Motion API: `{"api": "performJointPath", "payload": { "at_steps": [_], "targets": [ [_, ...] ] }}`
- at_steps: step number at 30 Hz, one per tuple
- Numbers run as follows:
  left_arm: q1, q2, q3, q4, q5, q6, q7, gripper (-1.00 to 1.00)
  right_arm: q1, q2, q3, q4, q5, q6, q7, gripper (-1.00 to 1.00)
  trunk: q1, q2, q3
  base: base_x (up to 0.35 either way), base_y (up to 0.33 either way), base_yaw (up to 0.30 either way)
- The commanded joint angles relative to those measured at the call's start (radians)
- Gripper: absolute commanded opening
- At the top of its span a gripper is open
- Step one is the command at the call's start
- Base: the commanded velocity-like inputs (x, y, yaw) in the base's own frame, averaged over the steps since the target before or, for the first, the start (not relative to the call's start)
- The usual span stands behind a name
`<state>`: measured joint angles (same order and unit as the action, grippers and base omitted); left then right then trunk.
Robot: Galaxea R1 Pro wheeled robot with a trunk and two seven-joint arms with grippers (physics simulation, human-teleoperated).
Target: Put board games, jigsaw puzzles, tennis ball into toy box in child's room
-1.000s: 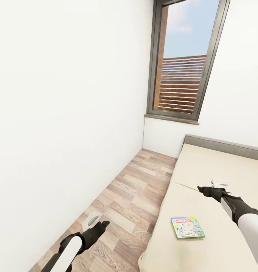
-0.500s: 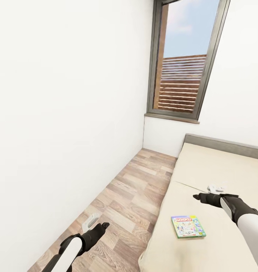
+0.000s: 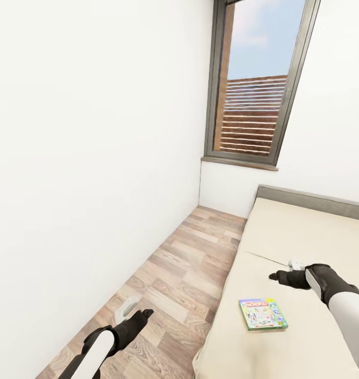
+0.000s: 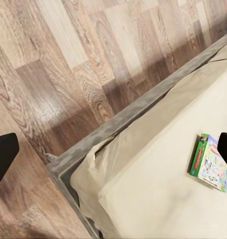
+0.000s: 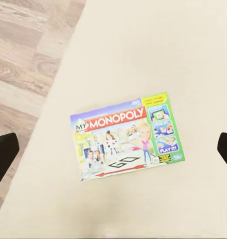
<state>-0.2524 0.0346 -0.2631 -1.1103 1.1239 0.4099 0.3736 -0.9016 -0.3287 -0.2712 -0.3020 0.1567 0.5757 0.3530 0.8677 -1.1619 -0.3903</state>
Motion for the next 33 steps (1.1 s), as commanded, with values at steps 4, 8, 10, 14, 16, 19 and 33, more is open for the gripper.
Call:
{"api": "performJointPath", "payload": {
  "at_steps": [4,8,10,14,16,19,33],
  "targets": [
    [-0.001,0.001,-0.003,-0.002,0.011,0.0,-0.023,1.0,-0.142,-0.002,-0.015,-0.048,0.0,0.188,-0.082,1.0,0.016,-0.029,-0.014,0.0,0.0,0.0],
    [-0.001,0.001,-0.003,0.0,0.01,0.0,-0.027,1.0,-0.168,0.003,-0.016,-0.053,-0.003,0.226,-0.095,1.0,0.031,-0.057,-0.026,0.0,0.0,0.0],
    [-0.001,0.001,-0.004,0.001,0.008,0.0,-0.028,1.0,-0.169,0.007,-0.017,-0.053,-0.011,0.238,-0.101,1.0,0.039,-0.071,-0.033,0.0,0.0,0.0],
    [-0.001,0.001,-0.004,0.001,0.004,0.0,-0.03,1.0,-0.161,0.009,-0.017,-0.054,-0.043,0.244,-0.107,1.0,0.054,-0.099,-0.045,0.0,0.0,0.0],
    [-0.001,0.001,-0.004,0.001,0.003,0.0,-0.03,1.0,-0.16,0.009,-0.017,-0.055,-0.054,0.246,-0.109,1.0,0.062,-0.113,-0.051,0.0,0.0,0.0],
    [-0.001,0.001,-0.004,0.001,0.001,-0.001,-0.03,1.0,-0.158,0.01,-0.017,-0.054,-0.066,0.248,-0.11,1.0,0.073,-0.134,-0.061,0.0,0.0,0.0],
    [-0.001,-0.005,-0.006,0.003,-0.005,-0.002,-0.03,1.0,-0.108,0.011,-0.016,-0.047,-0.077,0.212,-0.104,1.0,0.127,-0.232,-0.105,0.0,0.0,0.0]
  ]
}}
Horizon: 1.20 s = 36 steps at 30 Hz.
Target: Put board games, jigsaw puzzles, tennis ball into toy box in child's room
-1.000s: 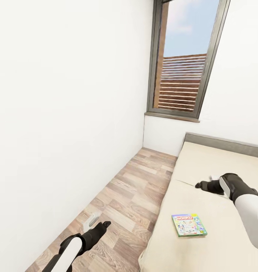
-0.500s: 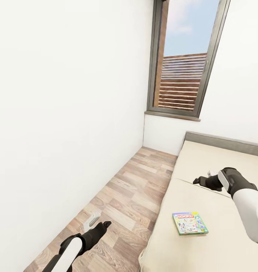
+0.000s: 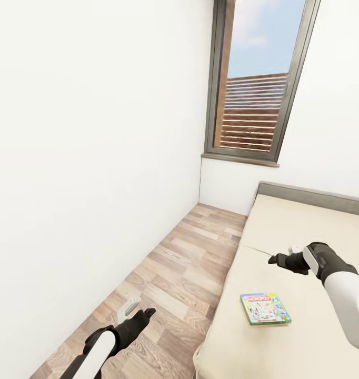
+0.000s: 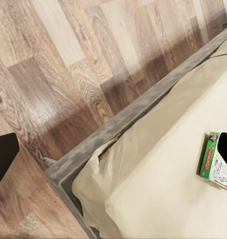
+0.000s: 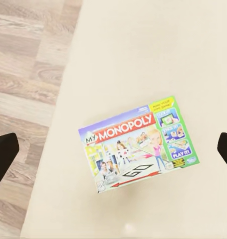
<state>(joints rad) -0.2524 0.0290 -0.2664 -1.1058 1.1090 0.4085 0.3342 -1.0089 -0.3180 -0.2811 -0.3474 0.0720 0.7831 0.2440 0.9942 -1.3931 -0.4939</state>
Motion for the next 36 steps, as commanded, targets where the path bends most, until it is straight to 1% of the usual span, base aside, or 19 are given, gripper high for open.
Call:
{"api": "performJointPath", "payload": {
  "at_steps": [1,3,9,12,18,21,22,25,36],
  "targets": [
    [-0.001,0.001,-0.004,-0.002,0.01,0.0,0.009,1.0,0.008,0.001,-0.006,-0.001,0.009,-0.013,0.006,1.0,0.004,-0.008,-0.004,0.0,0.0,0.0],
    [-0.001,0.001,-0.004,-0.002,0.01,0.0,0.01,1.0,0.022,0.001,-0.005,-0.002,0.01,-0.029,0.006,1.0,0.012,-0.022,-0.011,0.0,0.0,0.0],
    [-0.001,0.001,-0.004,-0.002,0.015,-0.001,0.01,1.0,0.035,0.001,-0.002,0.0,0.014,-0.041,0.007,1.0,0.035,-0.064,-0.029,0.0,0.0,0.0],
    [-0.001,0.001,-0.005,-0.002,0.023,0.0,0.009,1.0,0.066,0.001,0.002,0.004,0.02,-0.05,0.006,1.0,0.046,-0.085,-0.039,0.0,0.0,0.0],
    [-0.001,0.0,-0.005,-0.002,0.027,0.0,0.009,1.0,0.091,-0.001,0.002,0.007,0.018,-0.054,0.0,1.0,0.069,-0.127,-0.058,0.0,0.0,0.0],
    [-0.001,-0.001,-0.004,-0.002,0.027,0.0,0.009,1.0,0.092,-0.001,0.001,0.008,0.016,-0.055,-0.001,1.0,0.081,-0.148,-0.067,0.0,0.0,0.0],
    [-0.001,-0.009,-0.005,-0.002,0.024,0.0,0.009,1.0,0.093,-0.001,0.0,0.007,0.014,-0.055,0.001,1.0,0.084,-0.155,-0.07,0.0,0.0,0.0],
    [-0.001,-0.012,-0.005,-0.002,0.02,0.0,0.009,1.0,0.092,-0.002,-0.003,0.005,0.012,-0.056,0.003,1.0,0.096,-0.176,-0.08,0.0,0.0,0.0],
    [-0.001,-0.014,-0.005,-0.002,0.013,-0.001,0.009,1.0,0.093,-0.001,0.004,-0.001,0.011,-0.079,0.006,1.0,0.138,-0.253,-0.114,0.0,0.0,0.0]
  ]
}}
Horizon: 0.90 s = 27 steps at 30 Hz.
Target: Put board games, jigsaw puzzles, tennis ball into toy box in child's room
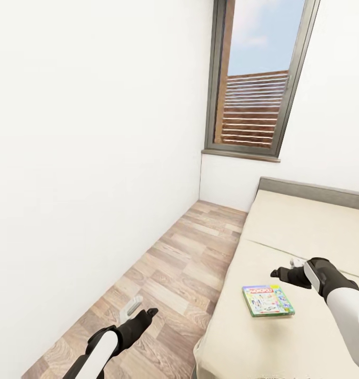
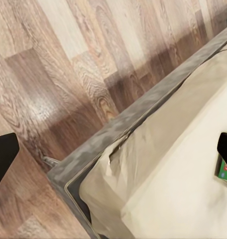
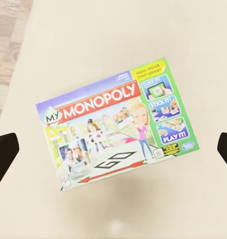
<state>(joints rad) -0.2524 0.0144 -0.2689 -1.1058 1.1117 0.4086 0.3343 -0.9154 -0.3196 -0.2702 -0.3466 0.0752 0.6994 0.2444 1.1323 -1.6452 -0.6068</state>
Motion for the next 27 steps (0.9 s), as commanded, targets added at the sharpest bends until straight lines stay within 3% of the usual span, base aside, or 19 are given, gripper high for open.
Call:
{"api": "performJointPath", "payload": {
  "at_steps": [1,13,27],
  "targets": [
    [-0.001,0.001,-0.003,-0.002,0.011,-0.001,0.009,1.0,-0.001,0.001,-0.006,-0.001,0.008,0.004,0.005,1.0,0.004,-0.008,-0.004,0.0,0.0,0.0],
    [0.008,0.006,-0.039,-0.001,0.005,-0.01,-0.011,1.0,0.0,0.001,-0.003,-0.002,0.014,0.003,0.006,1.0,0.008,-0.015,-0.007,0.002,-0.01,-0.013],
    [0.012,0.01,-0.039,0.0,0.007,-0.024,-0.013,1.0,0.0,-0.003,-0.002,-0.002,0.011,0.002,0.008,1.0,0.008,-0.015,-0.007,0.138,-0.18,-0.001]
  ]
}}
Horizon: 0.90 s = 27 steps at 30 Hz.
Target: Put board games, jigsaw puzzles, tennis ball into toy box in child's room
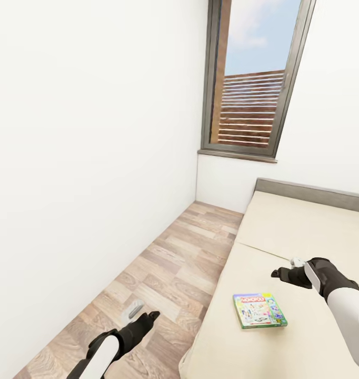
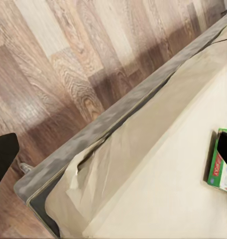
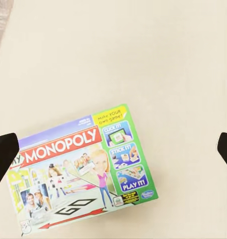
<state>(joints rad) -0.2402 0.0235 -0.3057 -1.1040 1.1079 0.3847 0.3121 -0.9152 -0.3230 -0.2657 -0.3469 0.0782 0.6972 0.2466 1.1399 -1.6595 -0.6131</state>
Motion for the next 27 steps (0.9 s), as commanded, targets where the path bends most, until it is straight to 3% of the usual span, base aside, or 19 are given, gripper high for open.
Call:
{"api": "performJointPath", "payload": {
  "at_steps": [1,9,17,27],
  "targets": [
    [-0.001,0.001,0.0,-0.004,0.011,-0.001,0.009,1.0,-0.001,0.0,-0.007,-0.001,0.009,0.004,0.006,1.0,0.0,-0.001,-0.001,0.048,-0.052,0.0],
    [-0.001,0.005,0.011,-0.047,0.029,0.002,-0.013,1.0,-0.001,0.002,-0.009,-0.001,0.011,0.008,0.005,1.0,0.0,-0.001,-0.001,0.02,-0.021,0.0],
    [-0.001,0.007,0.047,-0.067,0.118,0.009,-0.02,1.0,-0.001,0.004,-0.008,0.003,0.012,0.019,0.003,1.0,0.027,-0.05,-0.023,0.003,-0.003,0.0],
    [-0.001,0.008,0.051,-0.061,0.122,0.01,-0.023,1.0,0.002,0.004,-0.011,0.008,0.012,0.013,0.006,1.0,0.065,-0.12,-0.054,0.0,0.0,0.0]
  ]
}}
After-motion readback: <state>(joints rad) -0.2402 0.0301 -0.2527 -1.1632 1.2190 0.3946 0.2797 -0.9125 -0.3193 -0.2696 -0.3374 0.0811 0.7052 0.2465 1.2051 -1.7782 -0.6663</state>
